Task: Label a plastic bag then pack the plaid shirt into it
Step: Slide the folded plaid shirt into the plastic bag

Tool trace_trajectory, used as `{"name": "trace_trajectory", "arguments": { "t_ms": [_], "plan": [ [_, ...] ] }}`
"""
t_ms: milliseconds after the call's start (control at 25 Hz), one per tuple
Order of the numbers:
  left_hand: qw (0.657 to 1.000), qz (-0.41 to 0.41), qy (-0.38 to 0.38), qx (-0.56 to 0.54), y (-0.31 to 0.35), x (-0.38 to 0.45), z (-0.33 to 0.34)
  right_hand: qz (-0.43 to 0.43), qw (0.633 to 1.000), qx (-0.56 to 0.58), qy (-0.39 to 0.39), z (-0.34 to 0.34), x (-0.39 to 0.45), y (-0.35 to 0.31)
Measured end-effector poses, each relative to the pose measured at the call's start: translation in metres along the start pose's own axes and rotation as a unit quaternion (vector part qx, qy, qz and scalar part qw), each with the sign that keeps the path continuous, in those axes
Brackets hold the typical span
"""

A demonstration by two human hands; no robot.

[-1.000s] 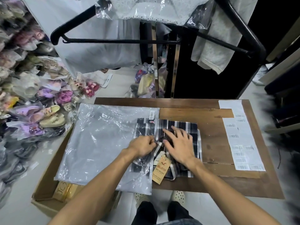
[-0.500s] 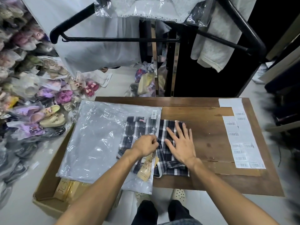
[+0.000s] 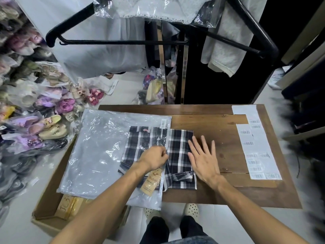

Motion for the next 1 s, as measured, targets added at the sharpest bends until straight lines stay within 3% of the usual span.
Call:
{"name": "trace_trajectory", "arguments": {
  "t_ms": [280, 560, 720, 1000],
  "plan": [
    [1.000, -0.019, -0.005, 0.002, 0.001, -0.001, 0.003, -0.028, 0.999, 0.025, -0.004, -0.002, 0.022, -0.075],
    [1.000, -0.020, -0.010, 0.003, -0.005, -0.004, 0.000, -0.084, 0.993, 0.050, 0.063, -0.026, 0.001, -0.041],
    [1.000, -0.014, -0.019, -0.008, -0.002, -0.005, 0.005, -0.138, 0.990, 0.020, 0.036, -0.017, -0.006, -0.046],
    [1.000, -0.018, 0.005, -0.022, 0.000, -0.009, -0.006, -0.124, 0.992, 0.027, -0.009, -0.010, 0.001, -0.087]
  ]
}}
Point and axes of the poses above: each hand's wrist, its own x-axis towards the middle knuckle, its own z-axis out of the palm, y = z × x, the point moved 10 cm from there along x, towards the middle knuckle, and after that the axes turned 7 degrees about -x, right-handed, at the moved point
